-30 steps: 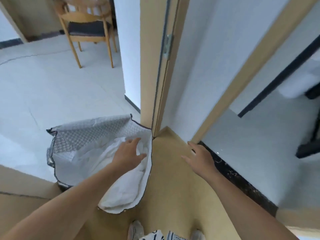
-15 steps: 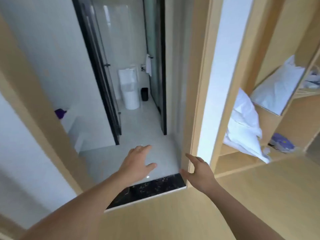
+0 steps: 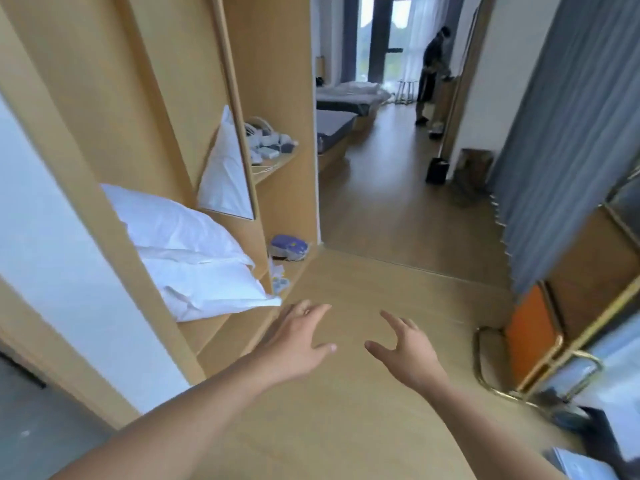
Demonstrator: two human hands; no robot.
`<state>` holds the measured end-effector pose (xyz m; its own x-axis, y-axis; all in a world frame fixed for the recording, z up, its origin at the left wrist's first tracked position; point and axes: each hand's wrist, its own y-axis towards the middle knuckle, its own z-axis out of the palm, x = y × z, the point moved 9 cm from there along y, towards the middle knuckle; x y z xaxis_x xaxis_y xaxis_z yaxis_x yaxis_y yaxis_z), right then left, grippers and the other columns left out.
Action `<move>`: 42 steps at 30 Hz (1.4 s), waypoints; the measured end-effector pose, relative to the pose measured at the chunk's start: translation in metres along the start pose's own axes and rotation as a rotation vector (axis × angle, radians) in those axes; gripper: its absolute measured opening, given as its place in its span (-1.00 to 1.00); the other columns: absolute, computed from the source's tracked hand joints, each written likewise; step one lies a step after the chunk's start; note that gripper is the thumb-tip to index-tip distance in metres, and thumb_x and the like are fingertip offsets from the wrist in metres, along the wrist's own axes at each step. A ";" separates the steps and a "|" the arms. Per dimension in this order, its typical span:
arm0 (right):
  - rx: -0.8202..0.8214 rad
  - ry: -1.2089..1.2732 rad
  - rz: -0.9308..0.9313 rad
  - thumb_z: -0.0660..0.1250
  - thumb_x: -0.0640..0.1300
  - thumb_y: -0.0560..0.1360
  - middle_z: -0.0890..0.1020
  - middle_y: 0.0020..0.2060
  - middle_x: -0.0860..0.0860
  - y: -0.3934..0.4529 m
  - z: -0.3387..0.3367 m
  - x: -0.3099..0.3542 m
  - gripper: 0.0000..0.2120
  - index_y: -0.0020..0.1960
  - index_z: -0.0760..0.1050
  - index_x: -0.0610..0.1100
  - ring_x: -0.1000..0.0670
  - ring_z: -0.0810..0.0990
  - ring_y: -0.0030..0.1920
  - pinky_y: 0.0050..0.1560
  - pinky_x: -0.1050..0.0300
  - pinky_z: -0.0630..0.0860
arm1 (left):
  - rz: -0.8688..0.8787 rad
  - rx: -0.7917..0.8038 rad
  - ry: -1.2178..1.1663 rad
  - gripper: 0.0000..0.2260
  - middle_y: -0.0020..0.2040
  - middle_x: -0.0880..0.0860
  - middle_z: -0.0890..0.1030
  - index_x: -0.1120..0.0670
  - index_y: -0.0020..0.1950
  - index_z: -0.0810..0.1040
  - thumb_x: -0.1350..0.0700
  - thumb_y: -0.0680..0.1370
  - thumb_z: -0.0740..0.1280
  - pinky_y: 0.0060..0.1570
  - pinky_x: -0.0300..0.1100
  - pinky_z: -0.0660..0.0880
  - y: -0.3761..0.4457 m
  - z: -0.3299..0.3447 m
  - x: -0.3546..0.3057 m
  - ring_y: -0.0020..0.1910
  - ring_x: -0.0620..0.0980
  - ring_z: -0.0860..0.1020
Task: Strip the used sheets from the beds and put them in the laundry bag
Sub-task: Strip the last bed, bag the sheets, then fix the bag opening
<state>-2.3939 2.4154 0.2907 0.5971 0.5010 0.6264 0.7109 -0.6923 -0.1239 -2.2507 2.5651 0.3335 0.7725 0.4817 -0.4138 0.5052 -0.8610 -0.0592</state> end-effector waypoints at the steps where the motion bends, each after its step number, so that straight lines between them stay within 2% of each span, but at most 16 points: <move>1: -0.021 -0.002 0.028 0.42 0.18 0.55 0.42 0.49 -0.03 0.014 -0.007 -0.013 -0.27 0.62 0.24 0.07 -0.12 0.39 0.48 0.37 0.07 0.38 | 0.048 0.029 0.007 -0.34 0.56 -0.04 0.24 -0.13 0.62 0.20 -0.18 0.58 0.37 0.49 -0.13 0.23 0.027 0.010 -0.010 0.56 0.00 0.19; 4: -0.077 -0.024 0.096 0.41 0.22 0.54 0.42 0.49 0.02 0.068 -0.023 -0.040 -0.26 0.62 0.23 0.08 -0.08 0.38 0.48 0.38 0.04 0.41 | 0.201 0.094 0.063 -0.36 0.53 -0.03 0.25 -0.11 0.62 0.20 -0.16 0.59 0.36 0.47 -0.09 0.26 0.104 0.030 -0.027 0.51 0.02 0.23; 8: -0.136 -0.049 0.162 0.42 0.22 0.53 0.43 0.48 0.00 0.158 -0.042 -0.053 -0.26 0.62 0.24 0.08 -0.07 0.40 0.47 0.38 0.03 0.43 | 0.314 0.105 0.088 -0.38 0.51 -0.03 0.26 -0.12 0.58 0.22 -0.19 0.58 0.35 0.45 -0.05 0.30 0.216 0.031 -0.013 0.48 0.04 0.25; 13: -0.130 -0.046 0.293 0.42 0.24 0.53 0.43 0.49 0.05 0.257 -0.064 -0.061 -0.26 0.62 0.25 0.08 -0.01 0.43 0.44 0.35 0.13 0.45 | 0.251 0.152 0.007 -0.34 0.53 0.00 0.28 -0.09 0.61 0.23 -0.21 0.57 0.36 0.48 -0.08 0.28 0.354 0.012 0.036 0.52 0.04 0.23; 16: -0.134 -0.037 0.342 0.42 0.24 0.53 0.45 0.49 0.05 0.313 -0.073 -0.078 -0.27 0.60 0.27 0.08 -0.02 0.42 0.47 0.39 0.07 0.47 | 0.209 0.152 -0.028 -0.37 0.50 -0.04 0.32 -0.09 0.59 0.28 -0.20 0.57 0.37 0.45 -0.10 0.31 0.431 0.004 0.061 0.51 0.03 0.26; 22: -0.106 -0.009 0.437 0.42 0.22 0.54 0.48 0.45 0.00 0.434 -0.076 -0.107 -0.29 0.60 0.27 0.07 -0.05 0.50 0.39 0.27 0.09 0.53 | 0.171 0.196 -0.040 -0.41 0.47 -0.08 0.38 -0.07 0.56 0.34 -0.17 0.58 0.39 0.42 -0.18 0.29 0.565 0.018 0.090 0.47 0.00 0.31; 28: -0.073 0.022 0.424 0.44 0.17 0.54 0.55 0.38 -0.05 0.617 -0.081 -0.142 -0.35 0.56 0.35 0.03 -0.08 0.54 0.34 0.20 0.10 0.50 | 0.125 0.222 0.010 -0.42 0.45 -0.06 0.40 -0.03 0.57 0.35 -0.15 0.59 0.38 0.41 -0.19 0.28 0.727 0.033 0.119 0.46 0.01 0.33; 31: -0.039 0.063 0.412 0.47 0.16 0.52 0.57 0.35 -0.08 0.722 -0.095 -0.147 -0.39 0.50 0.42 0.00 -0.11 0.58 0.29 0.20 0.11 0.50 | 0.044 0.256 0.051 -0.43 0.43 -0.03 0.42 -0.02 0.55 0.36 -0.16 0.59 0.38 0.39 -0.17 0.30 0.806 0.020 0.135 0.44 0.02 0.36; 33: -0.018 0.084 0.381 0.48 0.14 0.52 0.59 0.32 -0.06 0.788 -0.109 -0.139 -0.45 0.44 0.48 -0.02 -0.09 0.60 0.27 0.18 0.14 0.48 | -0.021 0.264 0.072 -0.40 0.34 0.00 0.47 -0.01 0.49 0.42 -0.26 0.53 0.33 0.31 -0.14 0.35 0.856 0.003 0.147 0.39 0.07 0.41; 35: -0.015 0.092 0.341 0.49 0.11 0.52 0.63 0.22 -0.03 0.853 -0.128 -0.126 -0.56 0.33 0.55 -0.02 -0.04 0.62 0.17 0.05 0.20 0.45 | -0.055 0.208 0.057 -0.31 0.29 0.03 0.51 0.01 0.44 0.48 -0.36 0.42 0.25 0.24 -0.13 0.39 0.907 -0.022 0.153 0.34 0.11 0.47; 36: -0.020 0.089 0.320 0.49 0.10 0.52 0.65 0.15 -0.02 0.884 -0.138 -0.119 -0.63 0.26 0.58 -0.03 -0.02 0.63 0.07 -0.02 0.21 0.41 | -0.087 0.176 0.037 -0.34 0.30 0.02 0.52 0.00 0.44 0.50 -0.34 0.44 0.28 0.22 -0.14 0.39 0.932 -0.035 0.156 0.34 0.10 0.49; 38: -0.021 0.077 0.284 0.49 0.09 0.52 0.66 0.01 0.00 0.941 -0.154 -0.107 -0.76 0.11 0.58 0.00 0.02 0.59 -0.10 -0.09 0.21 0.37 | -0.130 0.117 0.040 -0.53 0.32 -0.04 0.52 -0.04 0.42 0.51 -0.17 0.56 0.39 0.15 -0.17 0.37 0.983 -0.057 0.160 0.34 0.03 0.50; 40: -0.008 0.070 0.262 0.48 0.09 0.53 0.64 -0.08 0.03 0.997 -0.166 -0.103 -0.81 0.02 0.51 0.05 0.03 0.58 -0.14 -0.09 0.19 0.40 | -0.135 0.068 0.004 -0.62 0.28 -0.02 0.56 -0.01 0.37 0.55 -0.08 0.58 0.43 0.11 -0.18 0.37 1.041 -0.065 0.165 0.29 0.04 0.54; 42: 0.003 0.064 0.239 0.47 0.09 0.53 0.62 -0.12 0.07 1.054 -0.174 -0.112 -0.81 0.04 0.52 0.06 0.05 0.59 -0.15 -0.08 0.18 0.42 | -0.136 0.075 -0.031 -0.65 0.19 0.00 0.59 0.02 0.32 0.58 -0.06 0.58 0.44 0.12 -0.17 0.42 1.104 -0.058 0.169 0.21 0.06 0.57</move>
<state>-1.7760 1.5392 0.2244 0.7239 0.2887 0.6266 0.5529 -0.7859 -0.2767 -1.5401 1.7058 0.2505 0.6863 0.5903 -0.4248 0.5733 -0.7985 -0.1835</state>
